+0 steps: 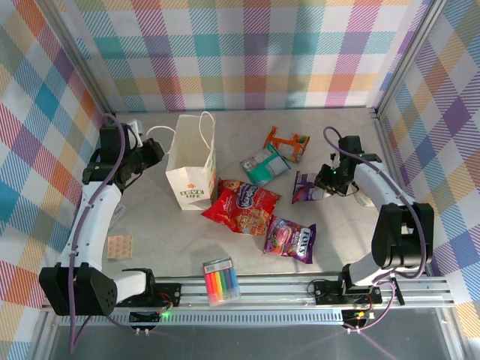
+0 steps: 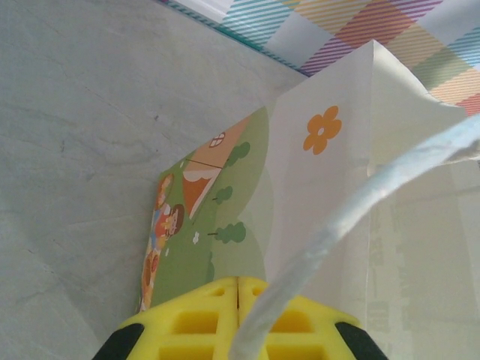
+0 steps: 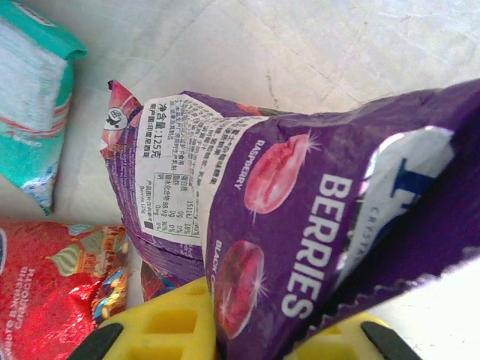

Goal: Place the snacks into the paper bag

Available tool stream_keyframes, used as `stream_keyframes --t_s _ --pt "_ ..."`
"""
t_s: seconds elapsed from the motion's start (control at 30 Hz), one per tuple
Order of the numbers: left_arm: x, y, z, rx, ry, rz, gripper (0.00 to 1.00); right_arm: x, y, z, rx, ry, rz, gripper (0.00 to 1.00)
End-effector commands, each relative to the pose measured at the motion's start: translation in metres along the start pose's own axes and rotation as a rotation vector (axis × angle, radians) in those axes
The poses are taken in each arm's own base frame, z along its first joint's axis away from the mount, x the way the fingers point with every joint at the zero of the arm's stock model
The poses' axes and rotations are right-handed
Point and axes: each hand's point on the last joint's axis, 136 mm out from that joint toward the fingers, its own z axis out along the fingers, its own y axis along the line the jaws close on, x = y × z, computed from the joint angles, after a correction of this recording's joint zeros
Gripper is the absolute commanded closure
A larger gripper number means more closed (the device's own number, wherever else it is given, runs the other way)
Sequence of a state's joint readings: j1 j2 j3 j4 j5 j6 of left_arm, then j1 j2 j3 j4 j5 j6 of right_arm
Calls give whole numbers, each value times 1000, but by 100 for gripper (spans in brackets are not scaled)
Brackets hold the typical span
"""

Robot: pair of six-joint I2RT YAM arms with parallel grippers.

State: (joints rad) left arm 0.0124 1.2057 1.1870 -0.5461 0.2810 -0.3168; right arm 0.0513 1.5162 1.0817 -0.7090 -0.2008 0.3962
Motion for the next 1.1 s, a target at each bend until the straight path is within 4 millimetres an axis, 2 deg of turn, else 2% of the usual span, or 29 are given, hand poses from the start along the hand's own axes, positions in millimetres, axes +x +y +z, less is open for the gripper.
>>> stream_keyframes --t_s 0.0,0.23,0.57,0.9,1.07 --pt "-2 -3 -6 28 -9 25 91 -7 19 -27 -31 -49 -35 83" --pt "-4 -10 -10 58 -20 38 90 -9 42 -55 -60 -106 -83 83" --pt "-3 -12 -13 66 -24 50 90 -3 88 -97 -86 -175 -229 83" --pt "-1 -10 -18 50 -28 73 89 4 120 -135 -156 -236 -287 84" --pt "-1 -11 -18 57 -25 70 89 9 139 -153 -191 -268 -334 87"
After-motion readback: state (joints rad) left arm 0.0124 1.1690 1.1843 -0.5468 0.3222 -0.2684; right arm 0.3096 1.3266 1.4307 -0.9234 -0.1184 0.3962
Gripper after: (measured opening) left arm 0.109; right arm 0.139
